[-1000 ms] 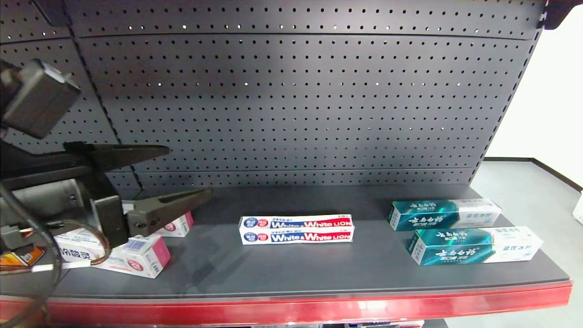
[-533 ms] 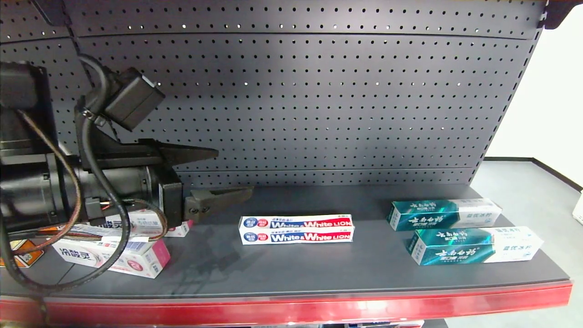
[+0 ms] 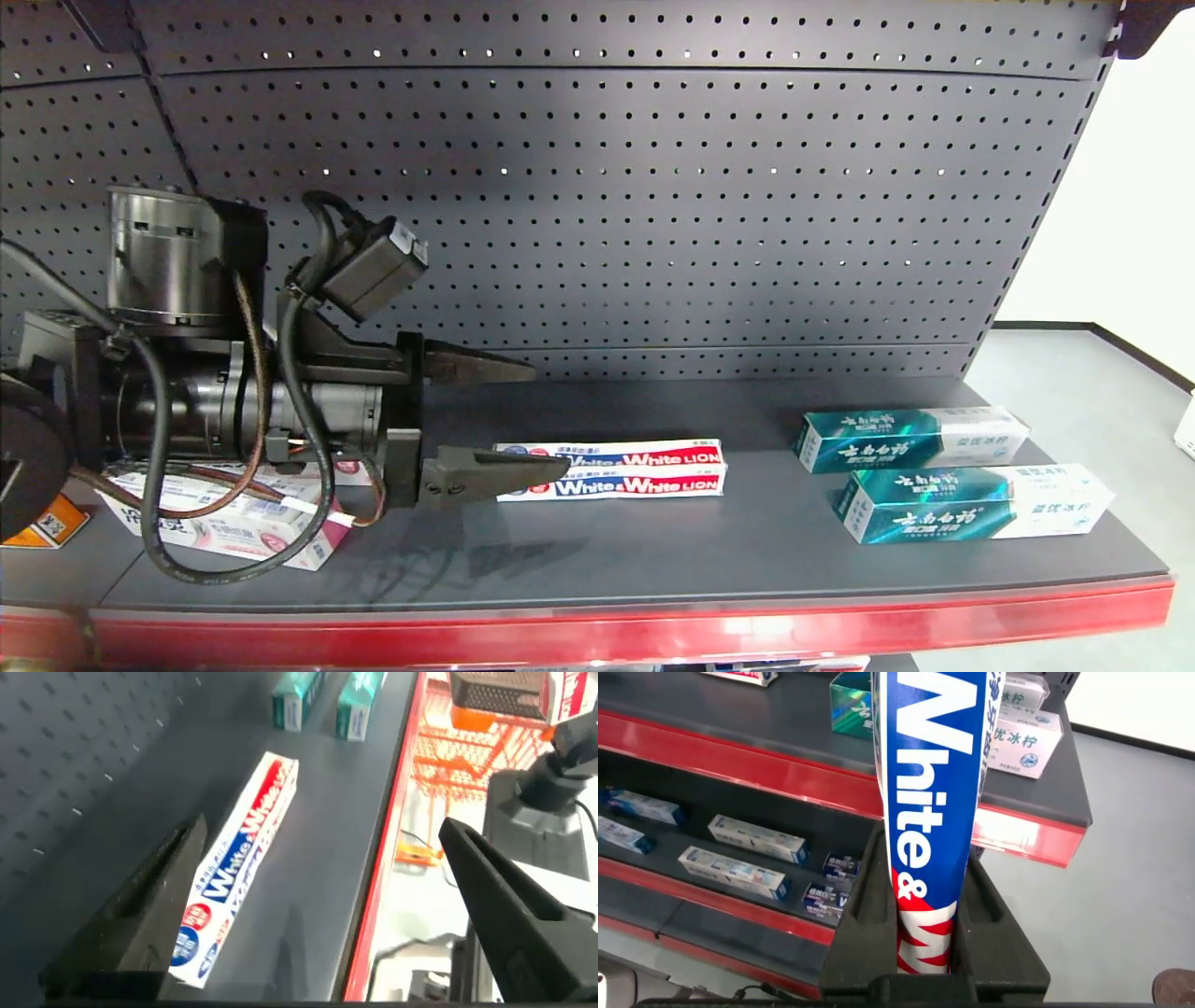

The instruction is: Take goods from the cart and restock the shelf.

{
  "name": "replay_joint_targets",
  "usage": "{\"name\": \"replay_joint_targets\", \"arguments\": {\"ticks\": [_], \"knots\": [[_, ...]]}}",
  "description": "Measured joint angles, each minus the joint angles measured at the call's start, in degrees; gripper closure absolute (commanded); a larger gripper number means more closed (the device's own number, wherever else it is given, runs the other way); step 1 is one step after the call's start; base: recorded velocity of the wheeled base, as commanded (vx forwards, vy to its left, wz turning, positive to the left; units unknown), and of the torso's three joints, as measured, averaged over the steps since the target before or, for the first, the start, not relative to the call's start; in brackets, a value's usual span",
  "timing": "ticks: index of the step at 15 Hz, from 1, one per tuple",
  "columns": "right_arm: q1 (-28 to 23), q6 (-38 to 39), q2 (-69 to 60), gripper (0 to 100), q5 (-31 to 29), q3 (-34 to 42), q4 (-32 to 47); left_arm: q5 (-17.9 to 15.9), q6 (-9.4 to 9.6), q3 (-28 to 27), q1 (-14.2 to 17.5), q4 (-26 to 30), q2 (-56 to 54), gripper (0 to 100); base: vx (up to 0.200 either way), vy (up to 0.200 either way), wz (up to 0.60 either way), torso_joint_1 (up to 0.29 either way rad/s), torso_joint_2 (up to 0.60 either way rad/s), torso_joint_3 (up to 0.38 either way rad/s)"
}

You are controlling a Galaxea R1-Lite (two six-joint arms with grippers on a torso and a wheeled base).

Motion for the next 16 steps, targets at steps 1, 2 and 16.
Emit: {"name": "replay_joint_targets", "arguments": {"ticks": [1, 2, 16], "knots": [[0.0, 0.0, -0.06, 100, 0.04, 0.02, -0.05, -0.38, 0.06, -0.24, 0.02, -0.2, 1.05, 0, 0.0, 0.0, 0.0, 0.0, 0.0, 0.0], [0.0, 0.02, -0.09, 100, 0.11, 0.02, -0.05, -0.55, 0.26, -0.37, 0.21, -0.78, 2.04, 0, 0.0, 0.0, 0.0, 0.0, 0.0, 0.0], [-0.15, 0.0, -1.55, 100, 0.5, 0.93, 0.48, -0.71, 9.83, -7.28, 2.47, 7.24, 8.07, 0, 0.0, 0.0, 0.0, 0.0, 0.0, 0.0]]}}
